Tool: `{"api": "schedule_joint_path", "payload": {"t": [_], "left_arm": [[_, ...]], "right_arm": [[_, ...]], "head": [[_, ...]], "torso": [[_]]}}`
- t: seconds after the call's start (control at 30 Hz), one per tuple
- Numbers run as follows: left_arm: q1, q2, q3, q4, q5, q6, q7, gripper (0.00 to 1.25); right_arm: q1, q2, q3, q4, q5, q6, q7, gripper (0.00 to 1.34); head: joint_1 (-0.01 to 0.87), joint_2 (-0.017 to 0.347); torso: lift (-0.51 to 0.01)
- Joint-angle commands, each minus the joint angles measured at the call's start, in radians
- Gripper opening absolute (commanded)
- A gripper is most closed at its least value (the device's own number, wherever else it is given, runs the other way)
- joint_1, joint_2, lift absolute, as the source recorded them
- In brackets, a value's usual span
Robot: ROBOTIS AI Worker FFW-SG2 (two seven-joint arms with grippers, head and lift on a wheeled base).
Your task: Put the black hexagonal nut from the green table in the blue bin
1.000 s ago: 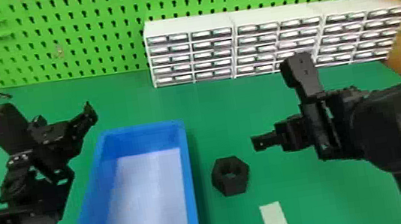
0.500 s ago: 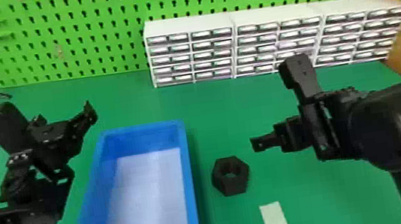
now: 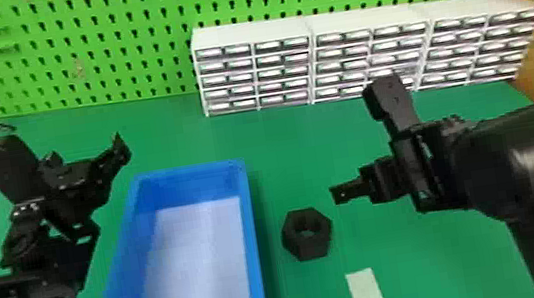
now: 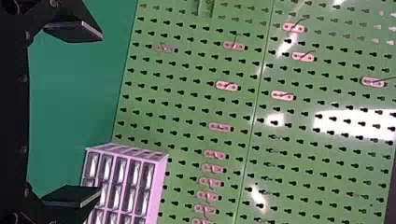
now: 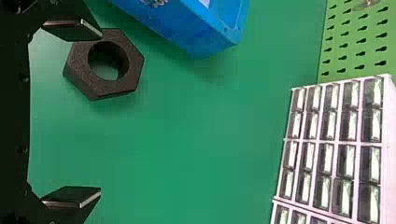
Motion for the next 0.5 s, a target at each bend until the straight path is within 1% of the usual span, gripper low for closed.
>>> {"api": "schedule_joint_path", "payload": {"t": [0.0, 0.23, 0.47], "left_arm": [[0.001, 0.0, -0.001, 0.002, 0.0, 0.0, 0.0, 1.12], [0.001, 0.0, -0.001, 0.002, 0.0, 0.001, 0.0, 1.12], [0.0, 0.0, -0.001, 0.003, -0.002, 0.001, 0.0, 1.12]], "right_arm": [[-0.003, 0.004, 0.002, 0.026, 0.002, 0.001, 0.0, 1.21], [-0.018, 0.008, 0.01, 0.092, 0.0, -0.064, 0.0, 1.21], [-0.044, 0.014, 0.027, 0.188, -0.004, -0.173, 0.0, 1.21]], "head": [[0.692, 0.008], [0.692, 0.008], [0.692, 0.008]], "torso": [[-0.097], [-0.097], [-0.097]]}}
